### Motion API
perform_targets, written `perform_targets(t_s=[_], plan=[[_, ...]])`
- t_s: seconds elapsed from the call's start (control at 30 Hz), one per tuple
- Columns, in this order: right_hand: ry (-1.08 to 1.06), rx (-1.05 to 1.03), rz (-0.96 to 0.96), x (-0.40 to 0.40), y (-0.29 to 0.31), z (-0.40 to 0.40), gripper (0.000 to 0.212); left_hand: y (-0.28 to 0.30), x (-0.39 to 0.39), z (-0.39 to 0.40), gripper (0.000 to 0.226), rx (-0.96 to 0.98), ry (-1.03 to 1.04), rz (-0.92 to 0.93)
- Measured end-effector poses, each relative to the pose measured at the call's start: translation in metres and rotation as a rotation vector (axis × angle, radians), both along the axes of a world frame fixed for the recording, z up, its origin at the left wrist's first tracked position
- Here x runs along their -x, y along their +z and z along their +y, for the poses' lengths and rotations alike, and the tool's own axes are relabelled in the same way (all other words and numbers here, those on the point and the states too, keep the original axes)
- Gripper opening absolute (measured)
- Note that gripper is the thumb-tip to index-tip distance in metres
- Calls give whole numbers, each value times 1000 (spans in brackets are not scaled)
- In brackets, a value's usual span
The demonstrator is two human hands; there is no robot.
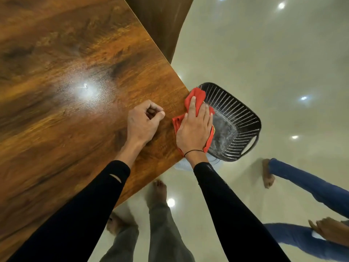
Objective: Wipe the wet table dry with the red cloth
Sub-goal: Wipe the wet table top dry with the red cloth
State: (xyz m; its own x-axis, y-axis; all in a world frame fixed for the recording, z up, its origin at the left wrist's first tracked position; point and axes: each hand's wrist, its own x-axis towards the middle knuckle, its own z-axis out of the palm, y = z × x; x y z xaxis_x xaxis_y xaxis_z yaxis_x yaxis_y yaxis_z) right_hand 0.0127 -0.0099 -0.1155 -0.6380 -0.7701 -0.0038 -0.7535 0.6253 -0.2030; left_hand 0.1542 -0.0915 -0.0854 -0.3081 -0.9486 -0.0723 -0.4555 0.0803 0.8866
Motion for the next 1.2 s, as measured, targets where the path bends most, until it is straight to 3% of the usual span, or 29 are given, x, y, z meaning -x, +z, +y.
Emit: perform_targets(t_s=[0.2, 0.33, 0.43, 0.77, 0.9, 1.0, 1.2], plan=[[-228, 39, -3, -15, -4, 23, 59, -2, -11, 22, 3, -15, -47, -14], [-526, 172, -150, -32, -6, 22, 62, -4, -17, 28, 2, -20, -39, -19], [-625, 271, -203, -53, -10, 26, 68, -6, -17, 33, 3, -4, -32, -18], [-371, 139, -196, -96, -5, 55, 66, -7, -18, 36, 2, -26, -46, 11], [-224, 99, -196, -108, -2, 70, 72, -5, -17, 33, 2, -59, -17, 52], [-161, 35, -238, -124, -1, 80, 89, -2, -20, 35, 4, -69, -21, 59], [-41, -56, -282, -158, 9, 101, 93, 9, -40, 36, 4, -110, -36, 40]])
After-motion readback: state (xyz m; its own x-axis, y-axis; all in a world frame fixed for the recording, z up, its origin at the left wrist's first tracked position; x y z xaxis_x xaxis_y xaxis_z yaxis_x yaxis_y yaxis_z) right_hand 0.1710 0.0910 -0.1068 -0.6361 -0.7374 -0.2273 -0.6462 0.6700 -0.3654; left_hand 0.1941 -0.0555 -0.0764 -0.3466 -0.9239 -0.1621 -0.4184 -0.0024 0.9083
